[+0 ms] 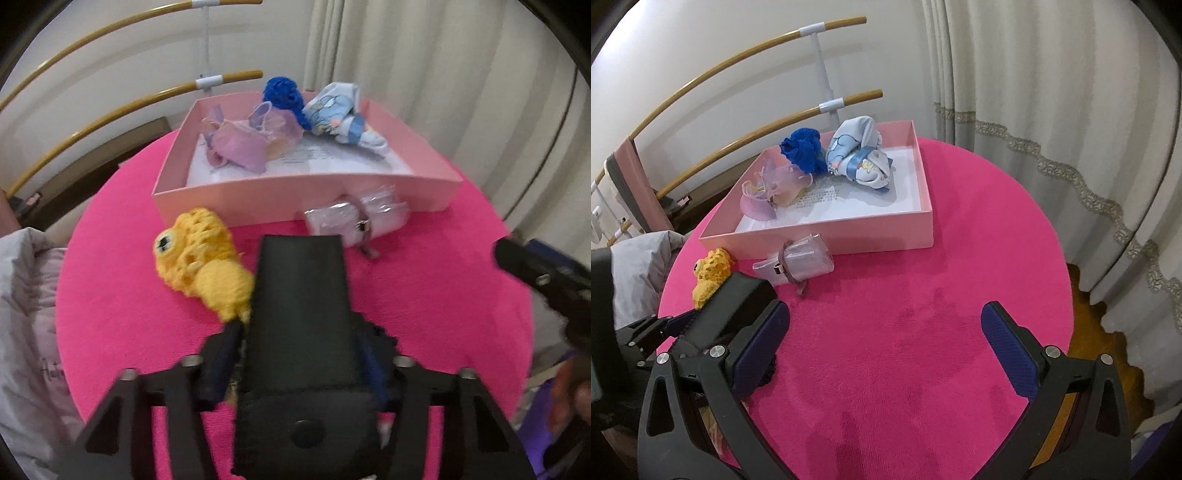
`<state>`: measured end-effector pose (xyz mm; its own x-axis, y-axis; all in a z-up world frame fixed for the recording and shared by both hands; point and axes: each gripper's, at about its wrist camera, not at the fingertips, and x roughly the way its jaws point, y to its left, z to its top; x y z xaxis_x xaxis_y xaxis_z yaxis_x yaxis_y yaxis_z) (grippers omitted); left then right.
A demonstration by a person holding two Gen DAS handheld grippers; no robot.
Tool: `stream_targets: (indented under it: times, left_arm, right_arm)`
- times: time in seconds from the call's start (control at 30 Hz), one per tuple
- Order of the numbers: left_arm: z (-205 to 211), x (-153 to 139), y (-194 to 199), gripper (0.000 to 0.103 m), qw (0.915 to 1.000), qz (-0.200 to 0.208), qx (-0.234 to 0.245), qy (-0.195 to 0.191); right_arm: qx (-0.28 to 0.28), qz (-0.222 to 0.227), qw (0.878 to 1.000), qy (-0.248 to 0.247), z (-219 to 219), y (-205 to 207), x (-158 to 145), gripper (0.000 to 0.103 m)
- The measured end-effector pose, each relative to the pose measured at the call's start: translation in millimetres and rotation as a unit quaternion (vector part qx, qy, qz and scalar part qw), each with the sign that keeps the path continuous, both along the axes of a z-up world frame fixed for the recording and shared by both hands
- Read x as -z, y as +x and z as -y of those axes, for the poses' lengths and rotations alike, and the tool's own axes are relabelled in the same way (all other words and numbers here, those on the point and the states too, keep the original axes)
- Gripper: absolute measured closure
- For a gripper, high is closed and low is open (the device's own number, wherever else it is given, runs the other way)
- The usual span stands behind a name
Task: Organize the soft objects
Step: 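Grasp the black zippered case with the left tool while the right tool grasps the navy knitted scrunchie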
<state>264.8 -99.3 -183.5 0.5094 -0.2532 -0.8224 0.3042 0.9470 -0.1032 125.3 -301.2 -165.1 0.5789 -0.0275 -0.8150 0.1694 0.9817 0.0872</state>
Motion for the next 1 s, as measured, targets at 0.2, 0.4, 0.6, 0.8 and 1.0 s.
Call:
stream_targets:
  times: [0.2,0.4,0.6,0.8,1.0]
  left_arm:
    - [-13.7,-13.0,-1.1,0.058,0.9996,0.010,0.001,-0.026]
    - [-30.3,-32.5,-9.5,0.059,0.9986,0.046,-0.017,-0.017]
    - [-34.6,-40.2,-18.2,0.059,0.9965,0.081,-0.020,0.007]
    - [-32.2,-40.2,-32.2,0.055,0.9957,0.092,-0.003,0.013]
    - [-40.4,-15.3,-17.7,0.045,0.9992,0.036,-0.015,0.002]
  right_arm:
    - [-0.019,-0.006,1.000,0.001,-9.8,4.0,3.0,0.000]
    - [-0.056,-0.024,0.998,0.008,-27.1,6.7,11.6,0.000]
    - [-0.111,-0.048,0.993,0.012,-55.4,9.7,26.5,0.006]
    - [-0.140,-0.062,0.988,0.013,-76.3,11.0,37.9,0.009]
    - [-0.144,-0.076,0.987,0.000,-80.5,10.2,44.9,0.009]
